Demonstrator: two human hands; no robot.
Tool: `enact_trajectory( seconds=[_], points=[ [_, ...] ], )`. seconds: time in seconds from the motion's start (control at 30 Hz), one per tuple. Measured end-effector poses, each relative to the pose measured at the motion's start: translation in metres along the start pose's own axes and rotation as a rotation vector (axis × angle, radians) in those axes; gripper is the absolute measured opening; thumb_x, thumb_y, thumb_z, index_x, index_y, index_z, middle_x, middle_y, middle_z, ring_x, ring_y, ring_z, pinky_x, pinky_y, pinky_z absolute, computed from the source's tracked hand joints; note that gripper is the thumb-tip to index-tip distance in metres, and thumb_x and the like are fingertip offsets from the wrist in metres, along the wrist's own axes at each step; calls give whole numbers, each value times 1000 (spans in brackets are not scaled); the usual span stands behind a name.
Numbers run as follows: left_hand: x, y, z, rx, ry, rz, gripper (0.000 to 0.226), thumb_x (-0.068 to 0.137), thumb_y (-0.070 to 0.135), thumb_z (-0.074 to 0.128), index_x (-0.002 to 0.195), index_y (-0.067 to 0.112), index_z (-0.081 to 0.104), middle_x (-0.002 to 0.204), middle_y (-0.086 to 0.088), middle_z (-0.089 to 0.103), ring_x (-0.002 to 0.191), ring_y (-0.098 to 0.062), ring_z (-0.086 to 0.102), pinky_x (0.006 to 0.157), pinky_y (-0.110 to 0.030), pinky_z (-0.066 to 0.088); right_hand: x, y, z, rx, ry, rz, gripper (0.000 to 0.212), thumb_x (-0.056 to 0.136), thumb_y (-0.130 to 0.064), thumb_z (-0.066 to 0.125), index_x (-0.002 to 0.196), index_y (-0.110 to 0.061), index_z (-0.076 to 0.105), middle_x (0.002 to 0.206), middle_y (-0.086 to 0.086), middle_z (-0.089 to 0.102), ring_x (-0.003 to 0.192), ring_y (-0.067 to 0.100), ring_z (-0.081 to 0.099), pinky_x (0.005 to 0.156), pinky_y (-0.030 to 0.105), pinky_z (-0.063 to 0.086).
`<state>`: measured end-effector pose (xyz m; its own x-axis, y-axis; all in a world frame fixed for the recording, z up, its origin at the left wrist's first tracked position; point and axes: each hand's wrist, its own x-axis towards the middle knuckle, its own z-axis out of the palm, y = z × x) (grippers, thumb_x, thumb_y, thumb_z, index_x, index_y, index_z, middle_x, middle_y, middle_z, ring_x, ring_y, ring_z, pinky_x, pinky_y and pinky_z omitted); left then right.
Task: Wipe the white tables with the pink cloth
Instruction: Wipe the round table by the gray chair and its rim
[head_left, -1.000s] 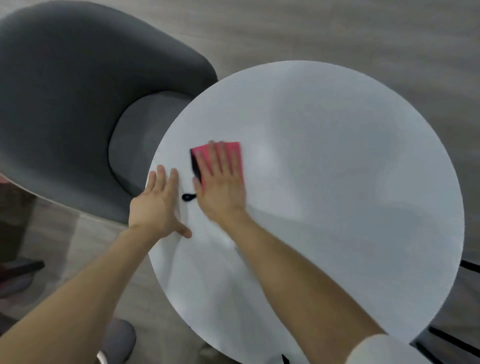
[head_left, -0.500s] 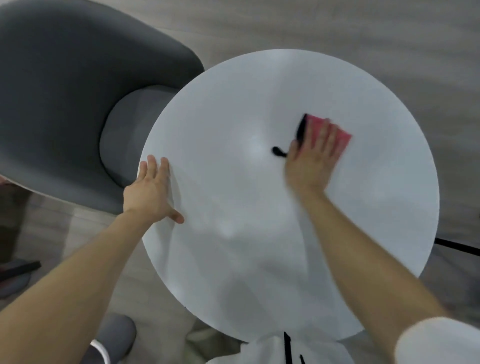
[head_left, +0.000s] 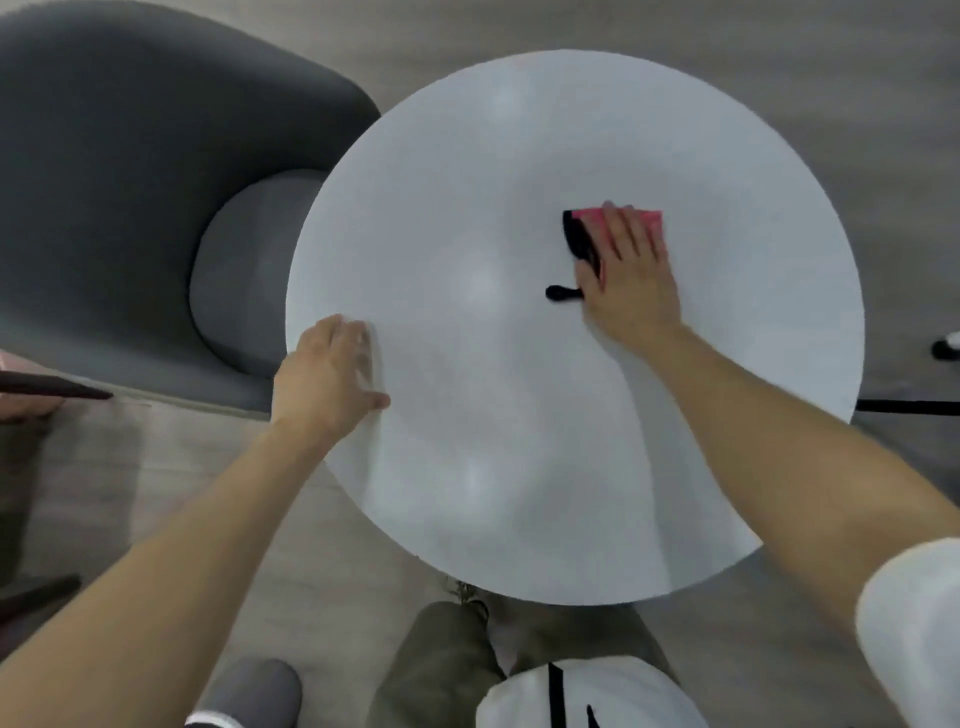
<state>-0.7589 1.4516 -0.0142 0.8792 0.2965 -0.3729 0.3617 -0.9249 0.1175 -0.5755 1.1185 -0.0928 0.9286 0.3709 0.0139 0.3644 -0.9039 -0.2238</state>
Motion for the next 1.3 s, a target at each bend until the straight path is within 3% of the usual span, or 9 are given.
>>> enact_trajectory(
  seconds=[0.1,0.23,0.37,0.53,0.67,0.83,1.0,1.17,1.3],
  points=[
    [-44,-5,16,-19,-9,87,89,75,37,100,148,13,56,154,-8,52,139,-34,52,109,-53,52,-38,-83,15,10,26,229,67,110,-45,34,172,-20,25,178,13,23,166,35,16,134,59,5],
    [-82,-18,31,-3,-108,136,97,72,33,102,152,8,55,158,-12,50,144,-36,49,120,-46,43,-148,-212,45,106,-69,-313,66,109,-41,44,171,-23,29,176,10,28,166,35,16,133,61,11],
    [-90,-18,37,25,-171,132,114,72,31,102,164,9,39,176,-10,28,159,-34,31,130,-42,30,-192,-156,31,33,-171,-600,64,114,-46,35,173,-30,16,181,1,14,169,24,3,135,55,9],
    [-89,-11,36,47,-140,109,104,71,28,103,156,11,45,168,-4,35,151,-29,36,114,-42,45,-204,0,-17,-99,-142,-65,67,112,-52,27,173,-31,8,181,3,16,168,22,5,136,51,5],
    [-91,-14,38,103,-143,139,97,75,30,100,153,10,47,163,-7,40,149,-30,40,111,-45,48,-214,-57,-3,-87,-76,343,70,112,-50,25,174,-20,10,181,13,7,168,31,2,135,54,0],
    [-93,-17,35,183,-127,216,78,80,32,95,148,16,58,152,-4,53,136,-28,54,97,-48,57,-244,-212,35,35,-141,-111,68,113,-48,32,173,-20,17,180,14,12,168,36,1,133,60,5],
    [-80,-7,36,278,-84,243,61,85,46,89,135,20,64,136,-4,61,113,-28,65,79,-43,56,-283,-145,24,50,-73,-319,57,115,-45,35,170,-29,30,178,1,25,168,25,12,136,53,8],
    [-84,30,43,260,-62,405,52,89,36,86,135,21,66,123,-1,62,108,-28,64,78,-42,55,-321,21,-21,-53,0,240,62,113,-38,47,170,-23,30,177,7,27,167,26,15,135,54,10],
    [-106,73,55,157,-109,502,60,88,34,88,142,21,63,137,-3,59,125,-29,58,90,-45,55,-306,-7,-13,-68,-12,562,67,113,-46,33,173,-23,15,181,10,10,168,29,3,135,54,4]
  ],
)
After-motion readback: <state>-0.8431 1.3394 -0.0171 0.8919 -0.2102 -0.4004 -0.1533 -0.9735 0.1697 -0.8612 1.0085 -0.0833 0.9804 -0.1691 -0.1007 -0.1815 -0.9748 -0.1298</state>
